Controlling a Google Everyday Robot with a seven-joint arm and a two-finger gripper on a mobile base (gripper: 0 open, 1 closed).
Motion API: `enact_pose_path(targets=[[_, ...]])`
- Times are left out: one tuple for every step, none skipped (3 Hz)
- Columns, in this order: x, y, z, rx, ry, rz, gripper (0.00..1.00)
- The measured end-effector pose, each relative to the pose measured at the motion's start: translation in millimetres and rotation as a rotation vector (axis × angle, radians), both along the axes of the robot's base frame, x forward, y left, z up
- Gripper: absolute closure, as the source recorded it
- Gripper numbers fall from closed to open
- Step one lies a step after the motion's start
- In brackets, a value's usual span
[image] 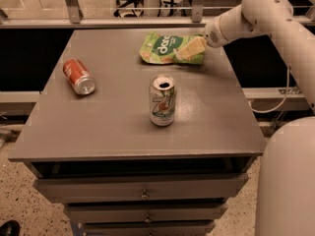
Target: Pick green rice chip bag
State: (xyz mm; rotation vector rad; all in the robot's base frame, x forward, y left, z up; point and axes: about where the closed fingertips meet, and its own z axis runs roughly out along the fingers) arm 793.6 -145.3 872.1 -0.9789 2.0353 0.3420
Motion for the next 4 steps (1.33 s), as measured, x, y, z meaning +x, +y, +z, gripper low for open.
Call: enact_pose_path(targets=[[0.0, 8.2, -6.6, 0.014, 0.003, 0.009, 0.39], [-9.4, 14.3, 7.2, 0.037, -0.036, 0.038, 0.71], [-24.1, 16.4, 35.6, 0.064, -0.096, 0.071, 0.99], [-37.5, 18.7, 63.7, 0.082, -0.141, 0.093, 1.0]])
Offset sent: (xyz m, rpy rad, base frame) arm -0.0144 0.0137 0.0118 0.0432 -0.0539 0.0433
